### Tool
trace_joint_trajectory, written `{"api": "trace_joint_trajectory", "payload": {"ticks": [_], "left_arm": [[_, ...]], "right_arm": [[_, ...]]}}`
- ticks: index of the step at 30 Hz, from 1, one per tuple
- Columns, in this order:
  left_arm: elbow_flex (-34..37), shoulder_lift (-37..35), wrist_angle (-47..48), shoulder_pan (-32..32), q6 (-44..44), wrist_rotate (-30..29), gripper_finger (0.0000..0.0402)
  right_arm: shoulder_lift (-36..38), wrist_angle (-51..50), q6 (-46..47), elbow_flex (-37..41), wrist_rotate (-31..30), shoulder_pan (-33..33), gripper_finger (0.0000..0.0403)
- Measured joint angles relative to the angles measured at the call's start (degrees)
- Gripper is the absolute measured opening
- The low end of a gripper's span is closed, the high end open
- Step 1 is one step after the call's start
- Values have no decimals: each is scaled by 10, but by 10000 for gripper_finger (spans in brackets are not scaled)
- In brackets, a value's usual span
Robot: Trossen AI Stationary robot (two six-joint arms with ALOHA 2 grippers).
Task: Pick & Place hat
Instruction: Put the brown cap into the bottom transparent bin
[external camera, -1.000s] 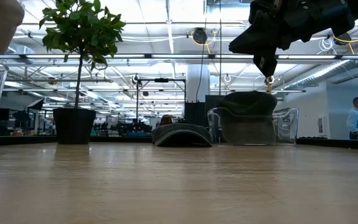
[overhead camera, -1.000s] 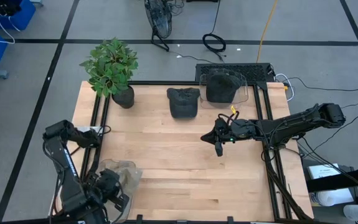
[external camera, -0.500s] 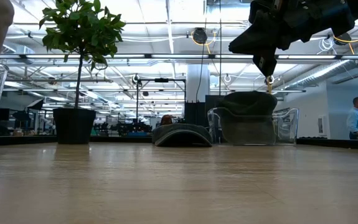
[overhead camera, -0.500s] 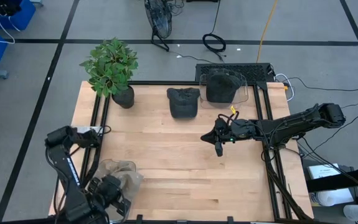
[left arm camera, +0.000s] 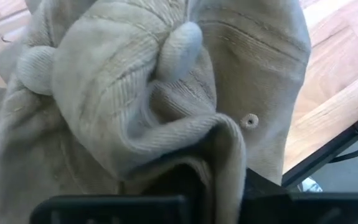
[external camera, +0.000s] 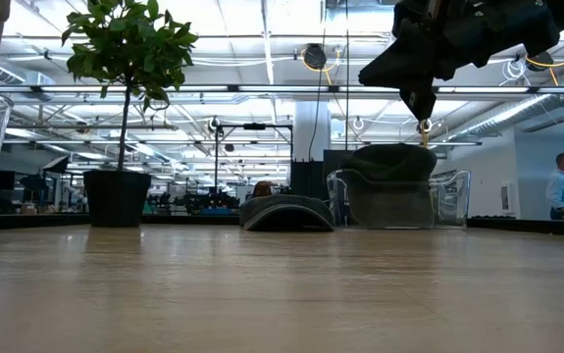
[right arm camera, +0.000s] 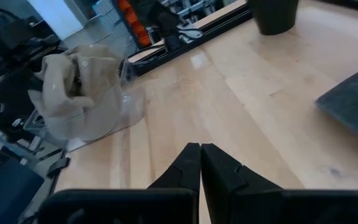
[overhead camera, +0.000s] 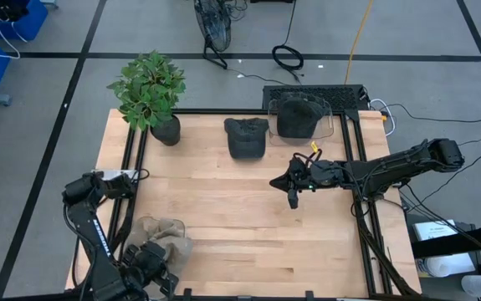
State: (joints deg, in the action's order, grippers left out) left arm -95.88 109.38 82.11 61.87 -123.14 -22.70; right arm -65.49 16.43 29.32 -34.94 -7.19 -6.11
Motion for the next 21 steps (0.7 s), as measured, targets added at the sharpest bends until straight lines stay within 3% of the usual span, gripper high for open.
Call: {"api": "trace_joint_trajectory", "payload": {"ticks": [21], "left_arm": [[0, -29, 12, 0, -2, 2, 263]], "right_arm": [[0, 0, 0, 0, -5, 0, 4]]}}
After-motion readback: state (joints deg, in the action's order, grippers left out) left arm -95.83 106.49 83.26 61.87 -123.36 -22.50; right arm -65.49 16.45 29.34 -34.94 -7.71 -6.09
